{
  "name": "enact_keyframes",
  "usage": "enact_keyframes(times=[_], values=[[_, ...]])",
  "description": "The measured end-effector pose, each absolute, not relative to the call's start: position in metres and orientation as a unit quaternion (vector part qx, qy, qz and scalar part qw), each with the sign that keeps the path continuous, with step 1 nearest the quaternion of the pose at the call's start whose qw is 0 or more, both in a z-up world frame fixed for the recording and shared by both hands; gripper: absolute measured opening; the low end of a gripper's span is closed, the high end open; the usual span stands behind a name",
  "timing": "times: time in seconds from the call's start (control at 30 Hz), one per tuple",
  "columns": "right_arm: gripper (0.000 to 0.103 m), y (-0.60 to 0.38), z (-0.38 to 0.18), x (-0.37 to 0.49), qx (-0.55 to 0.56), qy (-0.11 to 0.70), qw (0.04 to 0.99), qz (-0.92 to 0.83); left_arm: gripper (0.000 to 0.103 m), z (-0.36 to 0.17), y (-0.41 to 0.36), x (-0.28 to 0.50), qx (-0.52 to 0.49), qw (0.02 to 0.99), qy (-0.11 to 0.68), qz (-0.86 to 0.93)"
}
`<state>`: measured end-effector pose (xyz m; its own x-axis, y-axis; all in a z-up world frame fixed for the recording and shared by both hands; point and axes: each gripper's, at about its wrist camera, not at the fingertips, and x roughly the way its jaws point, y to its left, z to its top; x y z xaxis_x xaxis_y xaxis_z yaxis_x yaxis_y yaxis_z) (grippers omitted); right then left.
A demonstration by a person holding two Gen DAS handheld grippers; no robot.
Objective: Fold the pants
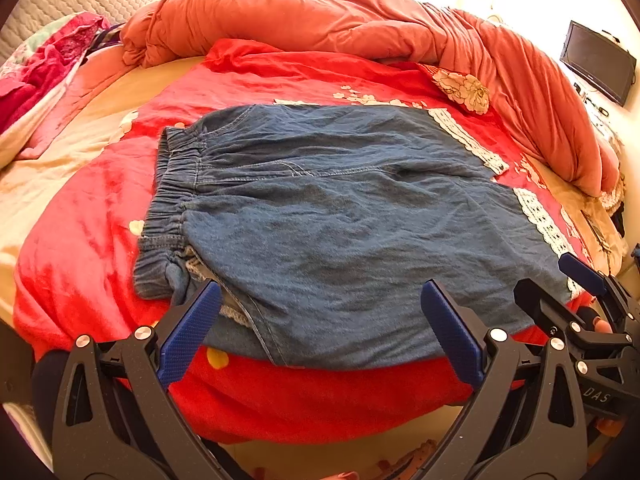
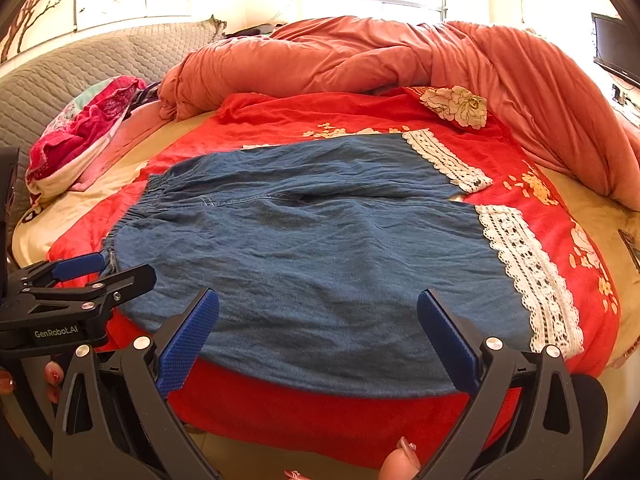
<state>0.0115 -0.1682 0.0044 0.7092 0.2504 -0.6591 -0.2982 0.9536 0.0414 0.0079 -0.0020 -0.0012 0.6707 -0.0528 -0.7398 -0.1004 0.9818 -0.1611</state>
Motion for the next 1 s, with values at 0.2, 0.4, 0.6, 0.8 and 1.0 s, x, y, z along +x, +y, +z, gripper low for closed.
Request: enact_keyframes(times=[0.2,0.4,0.6,0.8,1.0], values=[[0.099,-0.163,0.004,0.036,-0.028,0.362,0.917,0.165,0.094,0.001,0.013,0.022,-0.098,0.91,0.402,0.014],[0.099,-0.154,0.002,0.066,-0.024,0.386,0.901,0.196,0.094,0.003,0.038,0.045,-0.103,0.91,0.399,0.035],[0.099,-0.135,0.005,0.098,-0.033,0.388,0.896,0.212,0.094,0.009,0.07,0.067,-0.109,0.91,0.395,0.062],[0.099,-0.115,0.014,0.13,-0.044,0.378,0.894,0.236,0.094,0.014,0.103,0.09,-0.126,0.904,0.402,0.068],[0.099,-0.096,0.022,0.166,-0.066,0.38,0.889,0.245,0.094,0.003,0.147,0.125,-0.103,0.893,0.423,0.114]])
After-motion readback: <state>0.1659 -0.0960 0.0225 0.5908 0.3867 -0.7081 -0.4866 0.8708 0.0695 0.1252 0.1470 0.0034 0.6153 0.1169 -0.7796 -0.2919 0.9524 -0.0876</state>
